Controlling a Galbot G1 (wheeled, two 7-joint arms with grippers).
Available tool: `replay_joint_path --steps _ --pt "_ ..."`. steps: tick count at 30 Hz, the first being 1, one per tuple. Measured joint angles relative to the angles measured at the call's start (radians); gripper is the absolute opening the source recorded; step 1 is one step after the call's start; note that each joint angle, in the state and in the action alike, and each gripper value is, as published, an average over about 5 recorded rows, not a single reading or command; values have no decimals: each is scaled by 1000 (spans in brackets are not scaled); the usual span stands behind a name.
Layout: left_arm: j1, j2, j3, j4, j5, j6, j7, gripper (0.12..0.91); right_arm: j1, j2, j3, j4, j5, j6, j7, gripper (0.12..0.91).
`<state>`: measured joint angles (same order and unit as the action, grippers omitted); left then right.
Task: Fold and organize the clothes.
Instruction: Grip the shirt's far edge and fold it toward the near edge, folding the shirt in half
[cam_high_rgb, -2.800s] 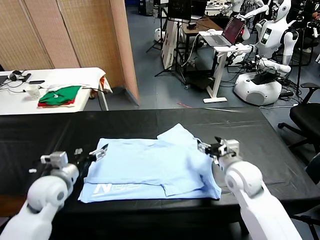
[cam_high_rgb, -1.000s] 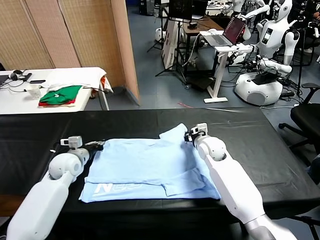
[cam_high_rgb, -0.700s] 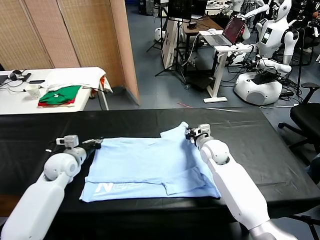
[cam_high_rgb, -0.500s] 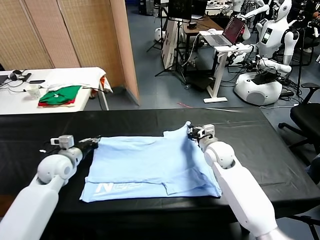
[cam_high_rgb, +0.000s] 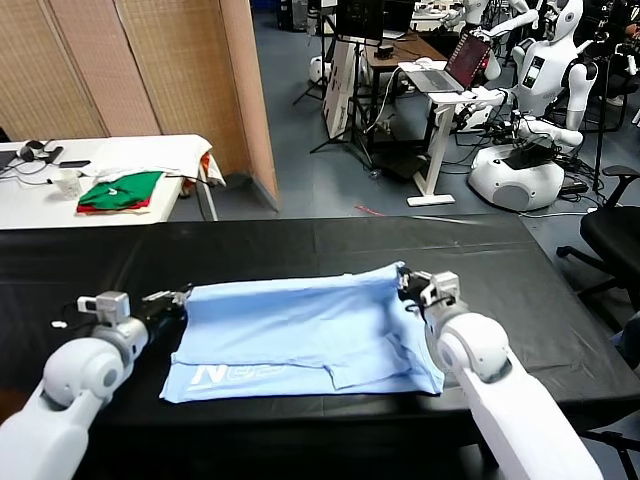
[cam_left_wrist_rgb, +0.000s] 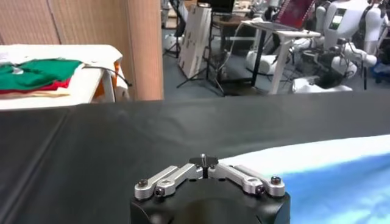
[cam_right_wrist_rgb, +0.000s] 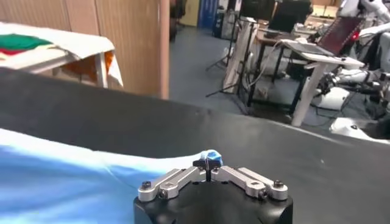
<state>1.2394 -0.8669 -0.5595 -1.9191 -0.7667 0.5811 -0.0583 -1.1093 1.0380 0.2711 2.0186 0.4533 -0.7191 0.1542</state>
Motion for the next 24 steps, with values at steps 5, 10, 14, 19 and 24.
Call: replay_joint_path --steps 5,10,14,19,24 --pt "50 -12 -8 -16 33 2 4 147 -60 -13 10 28 -1 -13 0 141" --pt "96 -30 -12 -34 82 1 9 147 -93 -15 10 30 -4 -13 -2 141" --pt "134 -46 -23 -51 115 0 8 147 -103 -12 4 21 -8 -10 -4 141" --pt "180 -60 -39 -78 140 -6 7 147 -107 -9 0 16 -10 -8 -6 141" --pt "215 -74 -49 -94 151 -9 -3 147 -110 -5 -1 17 -10 -7 -8 141"
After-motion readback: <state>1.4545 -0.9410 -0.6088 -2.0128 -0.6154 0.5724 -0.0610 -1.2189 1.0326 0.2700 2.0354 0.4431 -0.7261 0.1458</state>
